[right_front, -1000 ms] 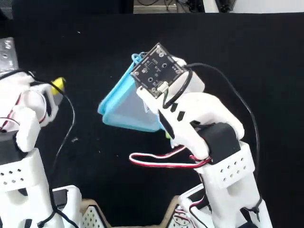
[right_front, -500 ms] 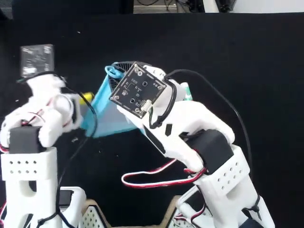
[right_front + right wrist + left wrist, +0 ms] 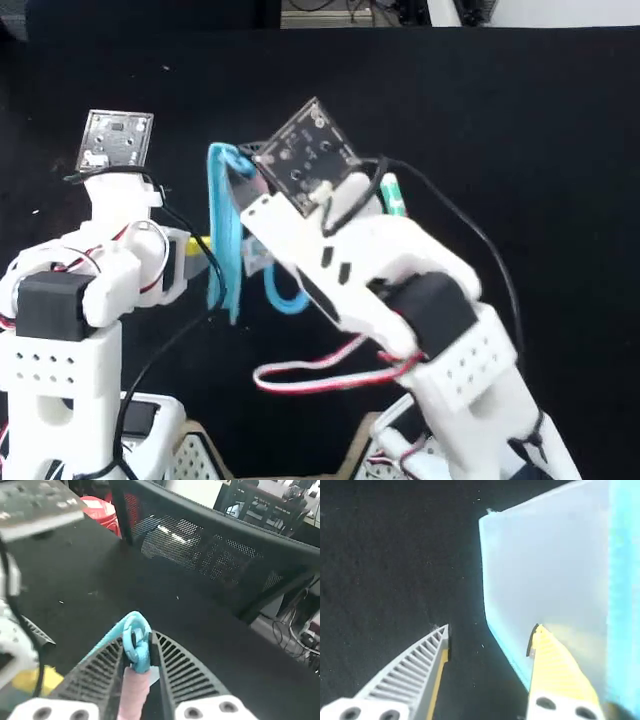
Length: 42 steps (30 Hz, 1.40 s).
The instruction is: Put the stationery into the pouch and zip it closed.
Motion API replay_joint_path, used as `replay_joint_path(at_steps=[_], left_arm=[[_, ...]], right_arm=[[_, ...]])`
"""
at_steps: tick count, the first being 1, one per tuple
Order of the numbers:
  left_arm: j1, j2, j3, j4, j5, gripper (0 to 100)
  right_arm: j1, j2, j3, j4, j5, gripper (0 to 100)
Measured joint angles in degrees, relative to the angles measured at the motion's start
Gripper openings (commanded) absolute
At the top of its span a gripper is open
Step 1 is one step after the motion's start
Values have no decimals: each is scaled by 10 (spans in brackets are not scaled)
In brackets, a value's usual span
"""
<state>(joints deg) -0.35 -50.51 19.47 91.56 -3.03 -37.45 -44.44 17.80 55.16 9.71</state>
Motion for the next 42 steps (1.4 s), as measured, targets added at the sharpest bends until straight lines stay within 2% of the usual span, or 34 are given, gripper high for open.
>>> replay_joint_path(at_steps=[5,9,15,20,26,30,34,38,42], left_arm=[[1,0,12,7,0,264],[1,0,12,25,0,264],[0,0,12,39,0,264],[0,0,12,42,0,264],[61,0,12,42,2,264],[108,0,12,42,30,264],[116,0,12,44,32,264],[71,-9,8,58,33,264],[21,-53,-18,64,18,264]], right_arm=[[-3,-31,-1,52,-5,11],[-33,-38,-1,56,-6,11],[-44,-26,14,-24,-6,11],[-40,33,9,-81,37,11],[-39,92,-38,-84,51,11],[-40,91,-51,-37,51,11],[-40,61,-56,28,51,11],[-40,27,-56,98,50,11],[-40,13,-56,123,54,11]])
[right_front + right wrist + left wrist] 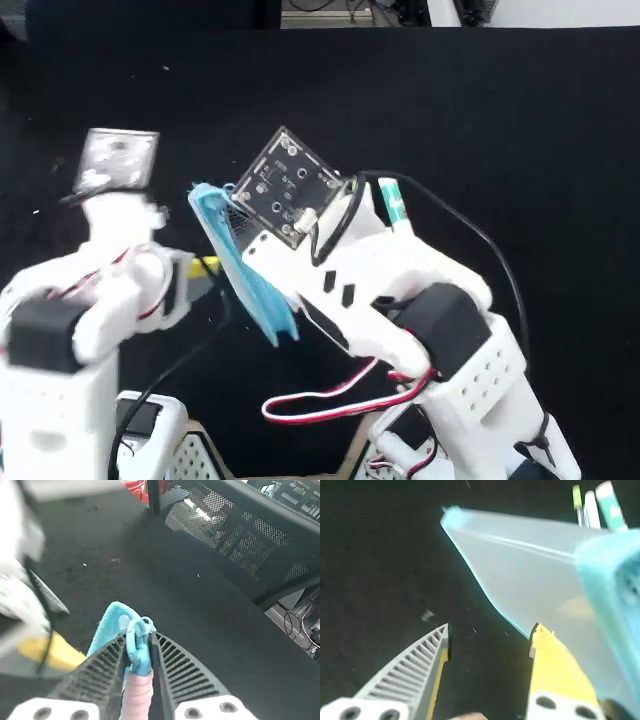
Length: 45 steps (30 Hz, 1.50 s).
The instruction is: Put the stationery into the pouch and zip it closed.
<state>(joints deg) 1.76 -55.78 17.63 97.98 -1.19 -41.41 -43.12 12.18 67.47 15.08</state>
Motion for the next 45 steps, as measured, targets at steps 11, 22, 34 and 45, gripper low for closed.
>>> replay_joint_path(at_steps=[11,22,34,45], left_arm=[[-76,-144,-73,0,-34,264],[-101,-147,-104,-61,-36,264],[-99,-142,-105,-117,-91,265],[-39,38,-283,10,-103,265]], right_arm=[[-58,-11,25,-10,1,11],[-62,-13,29,-10,2,11],[-62,-13,32,-10,2,11],[-62,-23,54,-15,1,11]])
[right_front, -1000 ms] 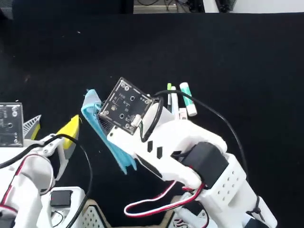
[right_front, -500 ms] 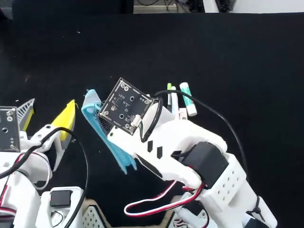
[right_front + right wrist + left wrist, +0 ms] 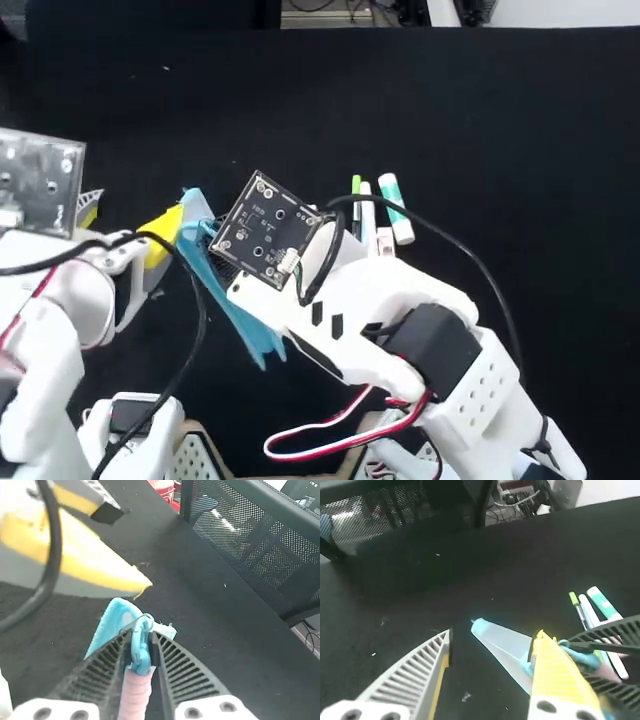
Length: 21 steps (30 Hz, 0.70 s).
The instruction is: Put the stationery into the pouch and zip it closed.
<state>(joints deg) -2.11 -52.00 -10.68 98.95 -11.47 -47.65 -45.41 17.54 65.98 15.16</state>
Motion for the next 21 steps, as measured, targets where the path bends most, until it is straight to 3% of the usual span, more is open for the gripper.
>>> replay_joint_path(at_steps=[9,16,21], left_arm=[[7,43,-58,17,-16,265],[14,-33,-47,17,-19,265],[34,-55,26,17,-43,265]], right_arm=[[0,0,1,0,0,11],[0,0,1,0,0,11],[0,0,1,0,0,11]])
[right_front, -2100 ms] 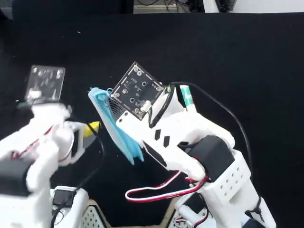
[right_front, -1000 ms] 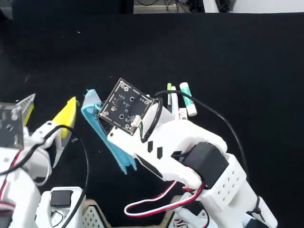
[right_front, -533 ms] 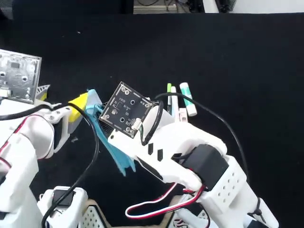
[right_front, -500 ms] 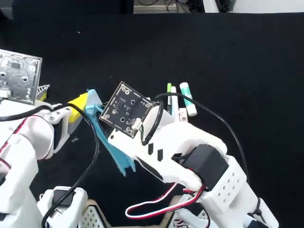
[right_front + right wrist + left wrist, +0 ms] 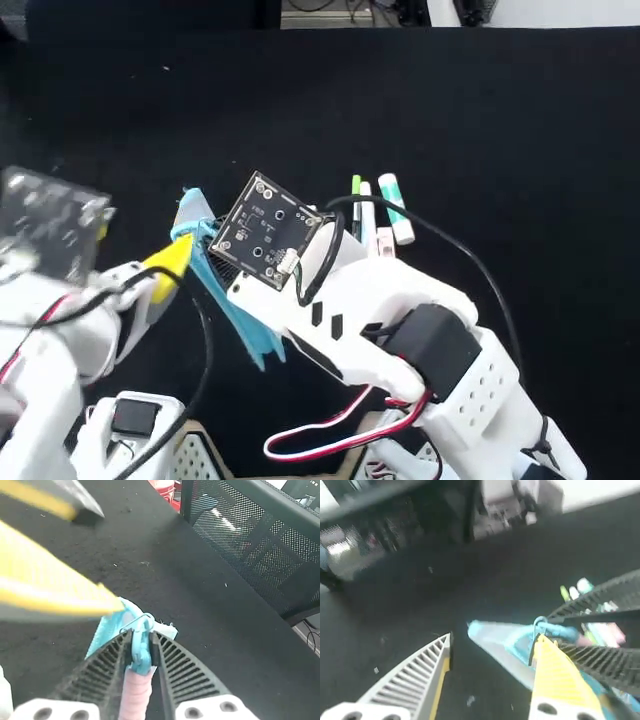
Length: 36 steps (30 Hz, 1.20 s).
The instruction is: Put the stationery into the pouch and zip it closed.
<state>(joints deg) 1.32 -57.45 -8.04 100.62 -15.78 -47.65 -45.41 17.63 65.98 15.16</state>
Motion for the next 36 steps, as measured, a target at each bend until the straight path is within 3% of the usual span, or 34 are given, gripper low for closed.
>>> replay_joint_path(at_steps=[20,23,26,36], left_arm=[[0,55,38,-28,-3,259],[0,55,38,-28,-3,186],[1,55,38,-11,-3,26],[2,65,39,-3,86,30]], right_arm=[[4,0,2,0,0,11],[4,-4,3,0,0,11],[1,-23,16,0,0,11],[31,-94,18,27,2,11]])
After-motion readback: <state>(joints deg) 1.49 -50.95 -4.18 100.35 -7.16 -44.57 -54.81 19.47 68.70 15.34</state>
